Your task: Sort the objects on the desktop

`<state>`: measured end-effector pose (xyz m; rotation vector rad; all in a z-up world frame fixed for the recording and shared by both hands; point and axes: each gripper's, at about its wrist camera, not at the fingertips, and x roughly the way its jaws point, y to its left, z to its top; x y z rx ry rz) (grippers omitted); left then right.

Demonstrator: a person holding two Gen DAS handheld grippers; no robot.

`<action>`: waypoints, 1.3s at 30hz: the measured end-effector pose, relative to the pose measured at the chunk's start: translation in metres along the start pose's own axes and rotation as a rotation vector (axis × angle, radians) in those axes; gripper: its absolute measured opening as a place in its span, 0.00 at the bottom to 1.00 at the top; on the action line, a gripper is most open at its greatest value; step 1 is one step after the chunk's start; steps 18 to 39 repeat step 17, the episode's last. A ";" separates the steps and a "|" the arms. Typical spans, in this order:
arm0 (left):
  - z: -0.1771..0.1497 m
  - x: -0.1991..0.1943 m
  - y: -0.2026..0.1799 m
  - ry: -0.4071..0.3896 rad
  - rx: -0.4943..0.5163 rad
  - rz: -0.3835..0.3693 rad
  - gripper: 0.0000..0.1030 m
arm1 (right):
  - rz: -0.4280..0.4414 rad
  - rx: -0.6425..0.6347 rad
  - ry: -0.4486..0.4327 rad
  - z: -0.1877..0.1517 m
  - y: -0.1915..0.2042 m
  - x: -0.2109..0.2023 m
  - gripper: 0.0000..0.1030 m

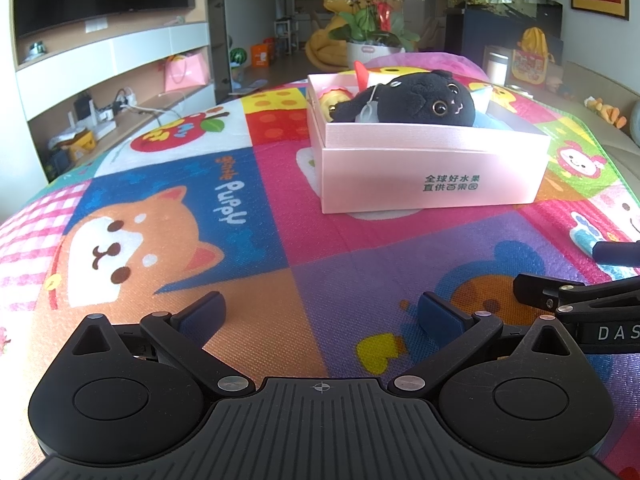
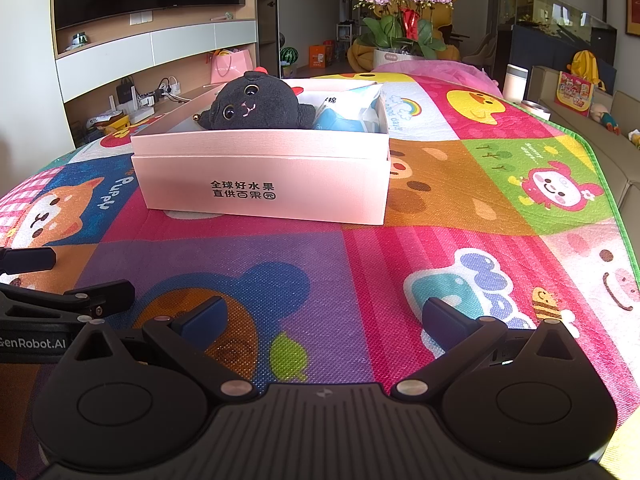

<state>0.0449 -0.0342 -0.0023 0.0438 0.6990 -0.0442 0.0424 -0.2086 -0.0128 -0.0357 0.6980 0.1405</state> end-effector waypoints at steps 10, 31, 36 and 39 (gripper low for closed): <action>0.007 -0.001 0.002 0.080 -0.024 -0.001 1.00 | 0.000 0.000 0.000 0.000 0.000 0.000 1.00; 0.005 0.000 0.000 0.062 -0.046 0.024 1.00 | 0.003 0.003 -0.001 0.000 0.001 0.000 1.00; 0.005 0.000 0.000 0.062 -0.046 0.024 1.00 | 0.003 0.003 -0.001 0.000 0.001 0.000 1.00; 0.005 0.000 0.000 0.062 -0.046 0.024 1.00 | 0.003 0.003 -0.001 0.000 0.001 0.000 1.00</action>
